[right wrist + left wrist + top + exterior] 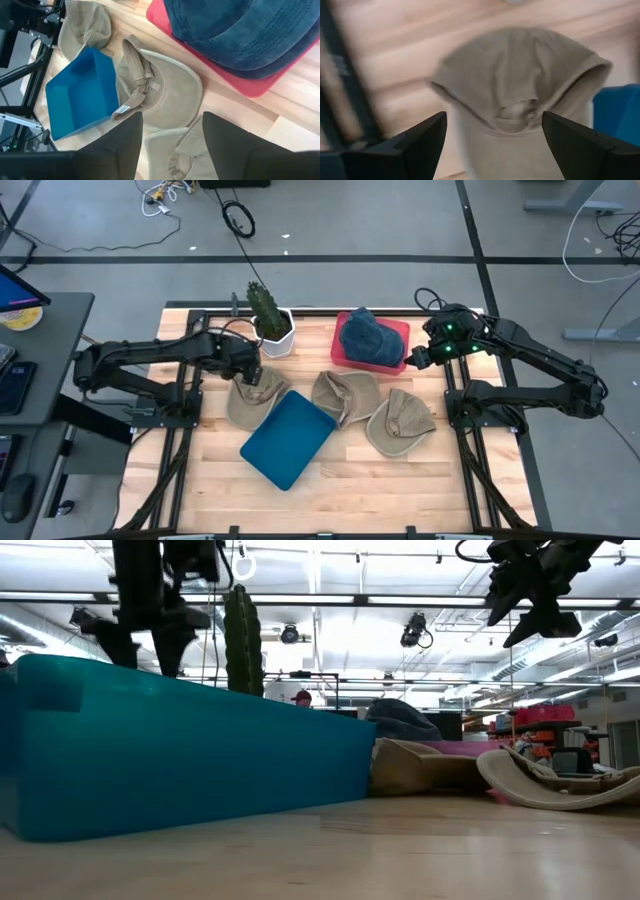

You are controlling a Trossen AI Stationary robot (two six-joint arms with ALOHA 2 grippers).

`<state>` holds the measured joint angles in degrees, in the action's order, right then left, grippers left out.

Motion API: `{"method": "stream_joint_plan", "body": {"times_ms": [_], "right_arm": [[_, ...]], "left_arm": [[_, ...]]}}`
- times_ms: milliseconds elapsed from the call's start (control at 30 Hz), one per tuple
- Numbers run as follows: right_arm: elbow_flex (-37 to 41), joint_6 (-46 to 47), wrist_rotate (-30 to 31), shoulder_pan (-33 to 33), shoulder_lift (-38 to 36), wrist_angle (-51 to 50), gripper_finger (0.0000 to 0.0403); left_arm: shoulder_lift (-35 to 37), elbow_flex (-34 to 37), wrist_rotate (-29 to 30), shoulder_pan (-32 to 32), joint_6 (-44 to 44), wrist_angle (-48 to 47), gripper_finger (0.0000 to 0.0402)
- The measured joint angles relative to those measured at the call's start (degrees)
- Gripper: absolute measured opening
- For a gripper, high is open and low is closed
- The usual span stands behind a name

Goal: Pick & Place hat
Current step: Put the left brown cap into the blue bin

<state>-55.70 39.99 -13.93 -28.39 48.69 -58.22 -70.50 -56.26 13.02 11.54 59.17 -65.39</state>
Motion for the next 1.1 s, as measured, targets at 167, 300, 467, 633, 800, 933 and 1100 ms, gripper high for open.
{"method": "stream_joint_plan", "body": {"times_ms": [167, 300, 467, 633, 800, 933, 1100], "right_arm": [[0.0, 0.34, 0.0, 1.33, 0.0, 0.07, 0.021], [0.0, 0.99, 0.22, 1.95, 0.0, 1.14, 0.0211], [0.0, 1.38, 1.17, 2.13, 0.0, 2.68, 0.0211], [0.0, 1.55, 1.5, 2.15, 0.0, 3.17, 0.021], [0.0, 1.55, 1.51, 2.15, 0.0, 3.17, 0.021], [0.0, 1.55, 1.51, 2.15, 0.0, 3.28, 0.021], [0.0, 1.55, 1.51, 2.15, 0.02, 3.33, 0.021]], "left_arm": [[1.08, 9.81, -3.45, -0.09, 5.85, 6.76, 0.033], [2.99, 14.24, -3.04, -0.75, 9.15, 8.59, 0.033], [4.4, 19.74, -8.23, 0.28, 9.18, 18.21, 0.033], [4.43, 24.15, -8.78, 0.19, 11.24, 20.64, 0.033], [5.76, 24.1, -7.34, 0.19, 11.96, 20.65, 0.033], [8.07, 21.47, -5.72, 0.19, 11.95, 19.86, 0.033], [10.85, 18.33, -2.31, 0.25, 12.08, 13.48, 0.033]]}}
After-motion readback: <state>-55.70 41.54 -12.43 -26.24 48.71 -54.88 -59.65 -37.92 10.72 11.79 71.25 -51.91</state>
